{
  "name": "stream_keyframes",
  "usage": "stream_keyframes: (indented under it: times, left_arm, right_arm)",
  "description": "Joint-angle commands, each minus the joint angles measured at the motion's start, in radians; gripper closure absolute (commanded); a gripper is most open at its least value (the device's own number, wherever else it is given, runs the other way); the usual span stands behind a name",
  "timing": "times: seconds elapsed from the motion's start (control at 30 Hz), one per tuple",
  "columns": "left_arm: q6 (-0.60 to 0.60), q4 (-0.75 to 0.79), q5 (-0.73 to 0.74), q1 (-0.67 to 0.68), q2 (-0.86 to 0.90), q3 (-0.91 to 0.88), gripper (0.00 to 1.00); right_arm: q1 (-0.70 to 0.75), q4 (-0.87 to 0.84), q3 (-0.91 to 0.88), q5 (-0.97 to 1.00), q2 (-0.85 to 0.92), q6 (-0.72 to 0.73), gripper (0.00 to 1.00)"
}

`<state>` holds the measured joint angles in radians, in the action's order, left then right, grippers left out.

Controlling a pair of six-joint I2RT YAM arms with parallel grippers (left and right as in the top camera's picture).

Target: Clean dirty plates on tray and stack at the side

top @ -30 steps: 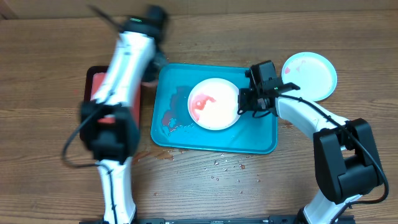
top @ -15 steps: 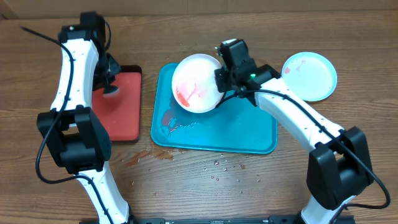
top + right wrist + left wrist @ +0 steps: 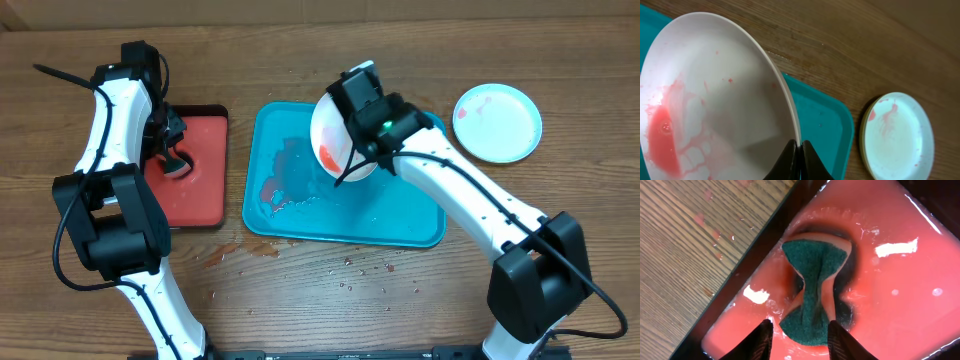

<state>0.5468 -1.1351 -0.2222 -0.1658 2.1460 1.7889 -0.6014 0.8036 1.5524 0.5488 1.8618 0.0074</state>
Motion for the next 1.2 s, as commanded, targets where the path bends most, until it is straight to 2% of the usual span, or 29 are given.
stream_keyframes:
  times: [0.0,0.13,0.3,0.43,0.47,0.57,0.6,0.63,0.73,0.8,0.9,1.0,1.07,1.13,1.17]
  left_arm:
    - [-0.009,0.006,0.014,0.005,0.006,0.000,0.61]
    - [-0.009,0.009,0.016,0.005,0.004,0.007,0.65]
    - [-0.077,0.000,0.124,0.000,-0.018,0.078,0.69]
    - [-0.075,-0.008,0.171,-0.002,-0.034,0.156,0.65]
    - [-0.075,-0.008,0.171,-0.002,-0.034,0.179,0.58]
    - [-0.076,-0.006,0.171,-0.002,-0.033,0.184,0.22]
    - [-0.076,-0.011,0.171,-0.002,-0.033,0.183,0.05]
    - [-0.076,-0.016,0.171,-0.001,-0.033,0.183,0.00]
    - [-0.076,-0.016,0.171,-0.001,-0.033,0.183,0.00]
    - [-0.076,-0.016,0.171,-0.001,-0.033,0.183,0.00]
    - [-0.076,-0.016,0.171,-0.001,-0.033,0.183,0.00]
    - [-0.076,-0.016,0.171,-0.001,-0.033,0.183,0.00]
    - [-0.076,-0.016,0.171,-0.001,-0.033,0.183,0.00]
    - [-0.076,-0.016,0.171,-0.001,-0.033,0.183,0.00]
    - [-0.076,-0.016,0.171,-0.001,-0.033,0.183,0.00]
  right_arm:
    - [-0.056,-0.009,0.034,0.131,-0.001,-0.043,0.96]
    - [-0.098,-0.014,0.034,0.247,-0.001,-0.107,0.96]
    - [-0.143,-0.033,0.034,0.428,-0.001,-0.197,0.96]
    - [-0.182,-0.109,0.034,0.563,-0.001,-0.307,0.96]
    - [-0.202,-0.157,0.034,0.604,-0.001,-0.372,0.96]
    - [-0.238,-0.243,0.034,0.639,-0.001,-0.541,0.96]
    - [-0.251,-0.276,0.034,0.649,-0.001,-0.602,0.96]
    - [-0.263,-0.312,0.034,0.659,-0.001,-0.663,0.96]
    - [-0.301,-0.459,0.034,0.687,-0.001,-0.816,0.96]
    - [-0.309,-0.513,0.034,0.684,-0.001,-0.813,0.96]
    - [-0.302,-0.474,0.031,0.649,-0.001,-0.703,0.96]
    - [-0.270,-0.275,0.029,0.457,-0.001,-0.550,0.96]
    - [-0.240,-0.164,0.021,0.276,-0.001,-0.546,0.96]
    - [-0.227,-0.141,0.021,0.302,-0.001,-0.545,0.96]
    - [-0.228,-0.151,0.023,0.390,-0.004,-0.545,0.96]
